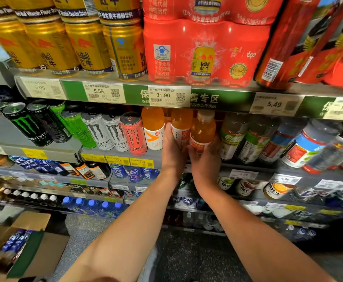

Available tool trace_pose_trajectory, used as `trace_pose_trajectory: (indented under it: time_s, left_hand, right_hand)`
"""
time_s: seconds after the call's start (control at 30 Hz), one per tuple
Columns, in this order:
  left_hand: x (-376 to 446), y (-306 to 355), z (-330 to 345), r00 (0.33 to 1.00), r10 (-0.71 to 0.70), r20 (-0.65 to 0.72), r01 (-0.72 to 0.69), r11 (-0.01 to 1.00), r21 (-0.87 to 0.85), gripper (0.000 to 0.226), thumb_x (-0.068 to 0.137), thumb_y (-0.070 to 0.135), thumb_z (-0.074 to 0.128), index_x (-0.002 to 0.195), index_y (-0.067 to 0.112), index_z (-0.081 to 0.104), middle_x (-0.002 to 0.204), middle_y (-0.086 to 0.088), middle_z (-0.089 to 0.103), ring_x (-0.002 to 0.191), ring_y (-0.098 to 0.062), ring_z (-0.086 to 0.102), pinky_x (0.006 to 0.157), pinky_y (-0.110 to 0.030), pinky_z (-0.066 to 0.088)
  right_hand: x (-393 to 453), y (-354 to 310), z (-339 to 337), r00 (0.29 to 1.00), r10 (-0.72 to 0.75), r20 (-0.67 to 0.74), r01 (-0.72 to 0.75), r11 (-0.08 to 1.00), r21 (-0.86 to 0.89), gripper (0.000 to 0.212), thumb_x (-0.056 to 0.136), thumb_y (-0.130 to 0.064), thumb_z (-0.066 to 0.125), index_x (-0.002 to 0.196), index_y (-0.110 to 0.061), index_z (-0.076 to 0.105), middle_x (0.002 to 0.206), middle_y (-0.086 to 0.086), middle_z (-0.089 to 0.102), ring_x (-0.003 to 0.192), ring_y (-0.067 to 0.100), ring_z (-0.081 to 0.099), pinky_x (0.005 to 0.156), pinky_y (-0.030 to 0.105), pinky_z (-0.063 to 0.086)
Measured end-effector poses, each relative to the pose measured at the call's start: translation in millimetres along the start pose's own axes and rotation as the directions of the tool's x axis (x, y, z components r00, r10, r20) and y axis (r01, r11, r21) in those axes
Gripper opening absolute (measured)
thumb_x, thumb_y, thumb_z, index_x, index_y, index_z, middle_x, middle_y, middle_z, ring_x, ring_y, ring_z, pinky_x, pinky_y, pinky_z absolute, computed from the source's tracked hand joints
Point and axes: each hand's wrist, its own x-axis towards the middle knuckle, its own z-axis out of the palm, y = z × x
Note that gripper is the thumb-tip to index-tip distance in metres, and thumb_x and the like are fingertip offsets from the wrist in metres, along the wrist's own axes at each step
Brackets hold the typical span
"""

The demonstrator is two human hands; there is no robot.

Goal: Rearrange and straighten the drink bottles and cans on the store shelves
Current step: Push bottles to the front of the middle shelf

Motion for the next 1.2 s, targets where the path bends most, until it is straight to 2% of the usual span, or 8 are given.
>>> trace_pose_trajectory:
  time_s: [0.1, 0.37, 0.57, 0.7, 0.9, 1.03, 1.1, 1.2]
  left_hand:
    - [14.3, -29.6, 12.6, 1.0, 0.026, -0.01, -0.026, 0.999, -0.048, 0.082, 0.063, 0.012, 0.068, 0.137, 0.03, 0.039, 0.136, -0.003, 0.053, 0.127, -0.03, 0.054, 0.103, -0.056, 0.048]
    - [-5.2, -3.7, 2.7, 0.989, 0.049, -0.142, -0.039, 0.997, 0.07, 0.081, 0.07, 0.007, 0.083, 0.14, 0.014, 0.041, 0.133, -0.003, 0.054, 0.125, -0.02, 0.052, 0.108, -0.04, 0.044]
    - [-16.7, -5.1, -1.6, 0.968, 0.023, -0.248, -0.004, 0.997, 0.077, 0.075, 0.071, 0.028, 0.086, 0.135, 0.021, 0.047, 0.13, 0.001, 0.06, 0.121, -0.019, 0.057, 0.1, -0.044, 0.049]
    - [-28.6, -9.6, -3.6, 0.961, 0.002, -0.276, 0.014, 0.998, 0.055, 0.086, 0.07, 0.04, 0.088, 0.142, 0.025, 0.043, 0.136, 0.001, 0.055, 0.127, -0.018, 0.054, 0.106, -0.042, 0.046]
    - [-31.2, -8.4, -2.8, 0.967, -0.004, -0.256, 0.019, 0.998, 0.058, 0.089, 0.073, 0.04, 0.086, 0.145, 0.024, 0.037, 0.136, -0.001, 0.05, 0.128, -0.019, 0.051, 0.108, -0.042, 0.045]
    - [-32.9, -9.6, -5.5, 0.976, 0.011, -0.22, 0.004, 0.998, 0.068, 0.078, 0.077, 0.04, 0.085, 0.14, 0.023, 0.043, 0.126, 0.004, 0.051, 0.116, -0.016, 0.055, 0.1, -0.04, 0.049]
    - [-37.3, -11.1, -10.1, 0.968, 0.029, -0.248, -0.016, 0.998, 0.057, 0.073, 0.076, 0.038, 0.085, 0.136, 0.019, 0.046, 0.119, 0.007, 0.049, 0.112, -0.015, 0.055, 0.098, -0.037, 0.05]
    - [-41.5, -8.3, -19.8, 0.928, -0.012, -0.373, 0.007, 1.0, -0.015, 0.061, 0.079, 0.024, 0.081, 0.129, 0.011, 0.049, 0.12, 0.001, 0.046, 0.114, -0.019, 0.051, 0.102, -0.038, 0.046]
  right_hand:
    - [2.2, 0.2, -4.6, 1.0, -0.016, 0.006, 0.016, 0.999, -0.036, 0.083, 0.088, -0.04, 0.072, 0.147, 0.003, 0.033, 0.142, 0.022, 0.049, 0.123, 0.037, 0.056, 0.095, 0.038, 0.049]
    - [0.0, 0.3, -12.7, 0.999, -0.027, 0.032, 0.027, 1.0, -0.003, 0.08, 0.089, -0.037, 0.072, 0.146, 0.004, 0.034, 0.135, 0.025, 0.055, 0.117, 0.039, 0.059, 0.093, 0.043, 0.051]
    - [1.9, 3.1, -14.4, 0.998, -0.039, 0.054, 0.037, 0.999, 0.023, 0.081, 0.089, -0.036, 0.073, 0.147, 0.004, 0.033, 0.137, 0.028, 0.052, 0.116, 0.043, 0.059, 0.091, 0.05, 0.054]
    - [1.9, 3.2, -15.5, 0.998, -0.022, 0.066, 0.016, 0.996, 0.087, 0.083, 0.088, -0.036, 0.073, 0.149, 0.0, 0.029, 0.138, 0.025, 0.053, 0.117, 0.041, 0.059, 0.092, 0.05, 0.054]
    - [0.6, 2.2, -14.6, 0.996, 0.012, 0.09, -0.018, 0.997, 0.076, 0.09, 0.088, -0.038, 0.072, 0.153, 0.0, 0.023, 0.144, 0.025, 0.047, 0.124, 0.041, 0.054, 0.099, 0.049, 0.049]
    - [-0.4, 2.9, -13.3, 0.997, 0.018, 0.079, -0.026, 0.995, 0.099, 0.09, 0.087, -0.045, 0.072, 0.153, -0.007, 0.025, 0.146, 0.018, 0.048, 0.127, 0.034, 0.054, 0.102, 0.046, 0.049]
    - [-3.6, 4.2, -13.3, 0.997, -0.001, 0.082, -0.008, 0.994, 0.112, 0.087, 0.089, -0.043, 0.071, 0.154, -0.011, 0.024, 0.152, 0.016, 0.042, 0.134, 0.032, 0.049, 0.107, 0.047, 0.046]
    - [-10.3, 7.1, -15.2, 0.996, 0.003, 0.085, -0.008, 0.998, 0.058, 0.086, 0.092, -0.035, 0.069, 0.156, -0.006, 0.019, 0.16, 0.018, 0.029, 0.144, 0.034, 0.036, 0.114, 0.042, 0.035]
